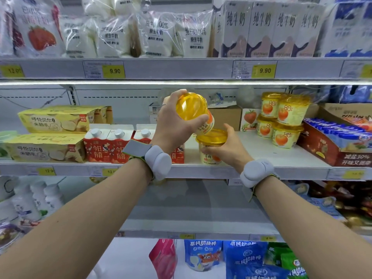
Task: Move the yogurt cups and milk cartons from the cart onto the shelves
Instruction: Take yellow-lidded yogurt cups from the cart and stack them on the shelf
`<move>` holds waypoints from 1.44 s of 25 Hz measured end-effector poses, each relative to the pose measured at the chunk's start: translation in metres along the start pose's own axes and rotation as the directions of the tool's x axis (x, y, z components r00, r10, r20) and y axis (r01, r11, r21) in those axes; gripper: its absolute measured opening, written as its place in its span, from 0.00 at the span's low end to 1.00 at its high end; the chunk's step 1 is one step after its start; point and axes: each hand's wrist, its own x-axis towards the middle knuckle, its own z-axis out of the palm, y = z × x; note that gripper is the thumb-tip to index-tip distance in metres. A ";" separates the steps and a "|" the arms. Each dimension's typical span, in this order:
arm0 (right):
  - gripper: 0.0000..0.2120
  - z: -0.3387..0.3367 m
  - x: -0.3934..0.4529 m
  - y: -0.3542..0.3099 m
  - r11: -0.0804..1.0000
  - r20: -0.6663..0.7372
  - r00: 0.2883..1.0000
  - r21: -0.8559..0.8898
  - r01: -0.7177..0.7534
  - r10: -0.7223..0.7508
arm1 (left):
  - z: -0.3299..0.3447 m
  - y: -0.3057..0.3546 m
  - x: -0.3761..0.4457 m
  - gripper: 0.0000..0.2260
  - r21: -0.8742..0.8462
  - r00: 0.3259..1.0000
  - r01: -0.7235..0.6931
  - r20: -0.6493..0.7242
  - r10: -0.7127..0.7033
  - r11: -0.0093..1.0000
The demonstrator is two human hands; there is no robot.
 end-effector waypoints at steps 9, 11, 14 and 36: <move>0.62 0.016 0.010 0.008 1.000 0.002 1.000 0.011 -0.001 0.001 | 0.001 -0.002 0.035 0.37 0.021 0.977 -0.078 0.199 0.072 0.997; 0.61 0.015 0.010 0.007 1.000 0.015 1.000 0.017 -0.002 0.002 | -0.001 -0.001 0.041 0.38 0.033 0.968 -0.074 0.245 0.064 0.997; 0.61 0.010 0.013 0.006 1.000 0.044 0.999 0.002 -0.006 0.005 | 0.000 0.000 0.050 0.38 0.036 0.949 -0.009 0.314 -0.002 0.999; 0.40 0.013 0.019 0.014 0.993 0.084 0.992 0.083 0.088 -0.095 | 0.020 -0.008 0.051 0.26 -0.028 0.931 0.012 0.365 -0.001 1.000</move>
